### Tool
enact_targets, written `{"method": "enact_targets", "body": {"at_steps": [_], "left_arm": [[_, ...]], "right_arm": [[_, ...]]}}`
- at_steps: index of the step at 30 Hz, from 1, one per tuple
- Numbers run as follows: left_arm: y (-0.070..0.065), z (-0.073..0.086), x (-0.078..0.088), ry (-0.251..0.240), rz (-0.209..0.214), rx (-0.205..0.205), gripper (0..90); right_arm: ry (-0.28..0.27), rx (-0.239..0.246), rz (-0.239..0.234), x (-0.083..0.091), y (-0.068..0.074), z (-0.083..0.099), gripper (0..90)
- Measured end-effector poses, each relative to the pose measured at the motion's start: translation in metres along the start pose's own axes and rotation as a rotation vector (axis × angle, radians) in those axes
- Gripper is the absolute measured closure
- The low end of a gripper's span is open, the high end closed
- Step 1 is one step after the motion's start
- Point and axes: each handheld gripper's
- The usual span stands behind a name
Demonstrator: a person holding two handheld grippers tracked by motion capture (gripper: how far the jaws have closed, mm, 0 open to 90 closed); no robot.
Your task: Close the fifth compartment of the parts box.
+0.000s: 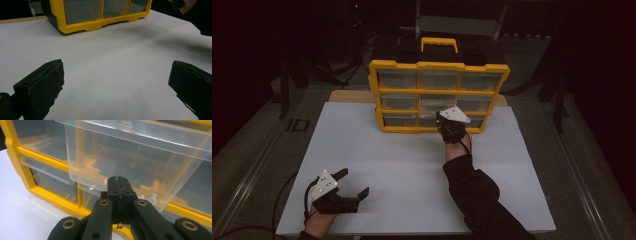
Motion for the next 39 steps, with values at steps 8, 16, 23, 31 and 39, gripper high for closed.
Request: {"method": "enact_targets", "body": {"at_steps": [8, 16, 23, 31, 39], "left_arm": [[0.0, 0.0, 0.0, 0.002, 0.0, -0.003, 0.0], [0.0, 0.0, 0.0, 0.002, -0.001, -0.003, 0.0], [0.0, 0.0, 0.0, 0.002, -0.002, -0.002, 0.0], [0.0, 0.0, 0.0, 0.002, -0.003, -0.002, 0.0], [0.0, 0.0, 0.001, 0.002, -0.004, -0.002, 0.0]], "right_arm": [[0.004, 0.006, 0.013, -0.008, -0.001, -0.004, 89.6], [0.008, 0.01, 0.017, -0.013, 0.001, -0.006, 89.6], [0.016, 0.004, 0.021, -0.018, -0.001, -0.005, 89.6], [0.019, -0.001, 0.024, -0.022, -0.003, -0.006, 89.6], [0.024, 0.007, 0.032, -0.026, -0.002, -0.006, 89.6]]}}
Point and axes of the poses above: each handheld gripper's, and its own axes: x roughly backward along the jaws, z roughly out of its underside, y roughly to its left, and after that the axes turned 14 degrees about z, right-handed
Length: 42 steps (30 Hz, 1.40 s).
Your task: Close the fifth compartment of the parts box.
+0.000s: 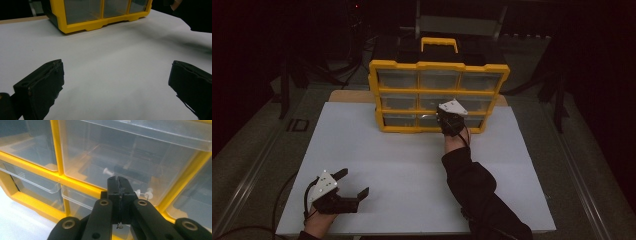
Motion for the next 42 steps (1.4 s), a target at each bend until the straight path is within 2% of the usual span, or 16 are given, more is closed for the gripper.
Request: {"method": "enact_targets", "body": {"at_steps": [15, 21, 26, 29, 32, 33, 34, 35, 42], "left_arm": [[0.0, 0.0, 0.0, 0.0, 0.0, -0.002, 0.0], [0.0, 0.0, 0.0, 0.0, 0.0, -0.001, 0.0], [0.0, 0.0, 0.0, -0.001, -0.001, 0.0, 0.0], [0.0, 0.0, 0.0, 0.0, -0.002, 0.001, 0.0], [0.0, 0.0, -0.001, 0.0, -0.003, 0.002, 0.0], [0.0, 0.0, -0.001, 0.0, -0.003, 0.002, 0.0], [0.0, 0.0, -0.001, 0.002, -0.003, 0.001, 0.0], [0.0, 0.0, -0.001, 0.003, -0.004, 0.001, 0.0], [0.0, 0.0, -0.001, 0.003, -0.007, 0.008, 0.0]], "right_arm": [[-0.003, 0.023, -0.003, -0.001, 0.004, -0.004, 89.4], [0.0, 0.004, -0.023, 0.002, 0.003, -0.003, 89.0], [-0.015, 0.004, -0.028, 0.008, 0.003, -0.004, 84.2], [-0.017, -0.001, -0.043, 0.01, 0.002, -0.005, 78.1], [-0.011, -0.011, -0.074, 0.011, 0.001, -0.006, 64.2], [-0.011, -0.011, -0.074, 0.011, 0.001, -0.006, 64.2], [-0.002, -0.015, -0.082, 0.012, 0.001, -0.006, 58.9], [0.011, -0.03, -0.101, 0.013, 0.001, -0.007, 49.4], [0.049, -0.098, -0.187, 0.013, -0.003, -0.007, 14.1]]}}
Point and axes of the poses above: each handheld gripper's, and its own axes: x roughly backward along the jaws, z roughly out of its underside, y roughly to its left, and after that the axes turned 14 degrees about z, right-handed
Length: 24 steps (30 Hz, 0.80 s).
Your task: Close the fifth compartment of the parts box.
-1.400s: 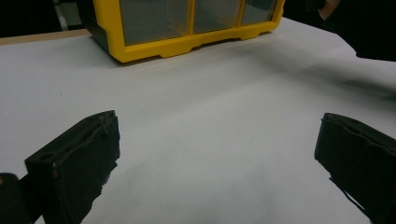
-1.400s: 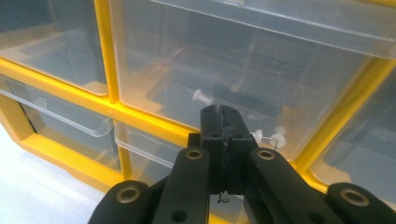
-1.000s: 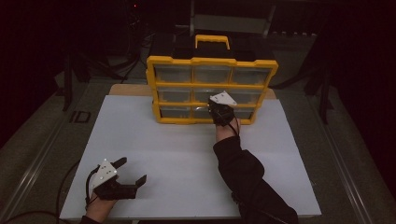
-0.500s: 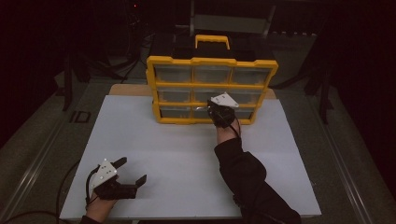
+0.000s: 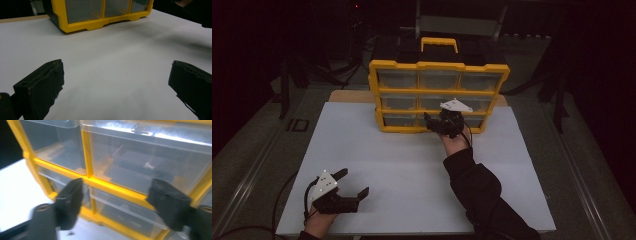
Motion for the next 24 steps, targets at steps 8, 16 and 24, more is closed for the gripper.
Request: {"method": "enact_targets", "body": {"at_steps": [8, 16, 24], "left_arm": [[0.0, -0.001, -0.002, 0.004, 0.001, 0.0, 0.0], [0.001, 0.0, -0.002, 0.007, 0.002, -0.003, 0.0], [0.0, 0.0, 0.0, 0.003, 0.0, -0.001, 0.0]], "right_arm": [[0.023, 0.02, -0.027, 0.003, -0.001, 0.001, 9.4], [0.011, 0.063, -0.119, 0.008, -0.006, -0.002, 13.0], [0.009, 0.08, -0.192, 0.013, -0.015, -0.002, 14.4]]}}
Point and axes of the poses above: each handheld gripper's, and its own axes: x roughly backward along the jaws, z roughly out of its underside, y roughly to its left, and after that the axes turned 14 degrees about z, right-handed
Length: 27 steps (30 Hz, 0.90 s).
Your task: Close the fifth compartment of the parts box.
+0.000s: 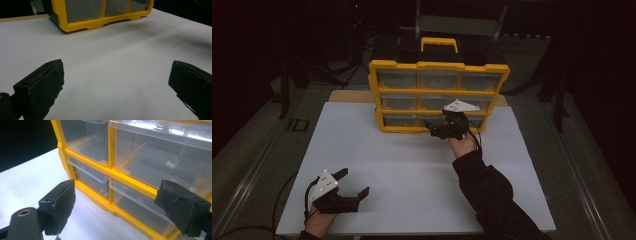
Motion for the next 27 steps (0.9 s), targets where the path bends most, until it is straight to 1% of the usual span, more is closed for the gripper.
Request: {"method": "enact_targets", "body": {"at_steps": [3, 5, 8, 9, 12, 16, 17, 22, 26, 27], "left_arm": [[-0.001, 0.0, 0.0, 0.002, 0.001, -0.002, 0.0], [-0.001, 0.0, 0.001, 0.0, 0.001, -0.004, 0.0], [-0.001, 0.0, 0.001, -0.003, 0.0, 0.0, 0.0], [-0.001, 0.0, 0.001, -0.004, 0.0, 0.0, 0.0], [-0.001, 0.0, 0.001, 0.003, 0.003, -0.007, 0.0], [-0.001, 0.0, 0.001, 0.0, 0.001, -0.004, 0.0], [-0.001, 0.0, 0.001, -0.001, 0.001, -0.003, 0.0], [-0.002, 0.0, 0.001, 0.005, 0.002, -0.009, 0.0], [-0.001, 0.0, 0.001, 0.004, 0.001, -0.007, 0.0], [-0.001, 0.0, 0.001, 0.004, 0.001, -0.007, 0.0]], "right_arm": [[-0.007, -0.012, -0.027, 0.005, -0.004, 0.0, 13.6], [-0.013, -0.013, -0.037, 0.008, -0.006, 0.0, 13.4], [-0.014, -0.021, -0.083, 0.013, -0.009, 0.0, 13.2], [-0.017, -0.027, -0.107, 0.015, -0.01, 0.001, 13.0], [-0.014, -0.023, -0.134, 0.019, -0.012, 0.003, 12.8], [-0.008, 0.019, -0.133, 0.027, -0.012, 0.006, 11.9], [-0.005, 0.023, -0.136, 0.029, -0.012, 0.006, 11.9], [-0.001, 0.059, -0.167, 0.039, -0.012, 0.01, 11.3], [-0.007, 0.08, -0.191, 0.048, -0.011, 0.012, 10.8], [-0.009, 0.096, -0.207, 0.051, -0.011, 0.013, 10.5]]}}
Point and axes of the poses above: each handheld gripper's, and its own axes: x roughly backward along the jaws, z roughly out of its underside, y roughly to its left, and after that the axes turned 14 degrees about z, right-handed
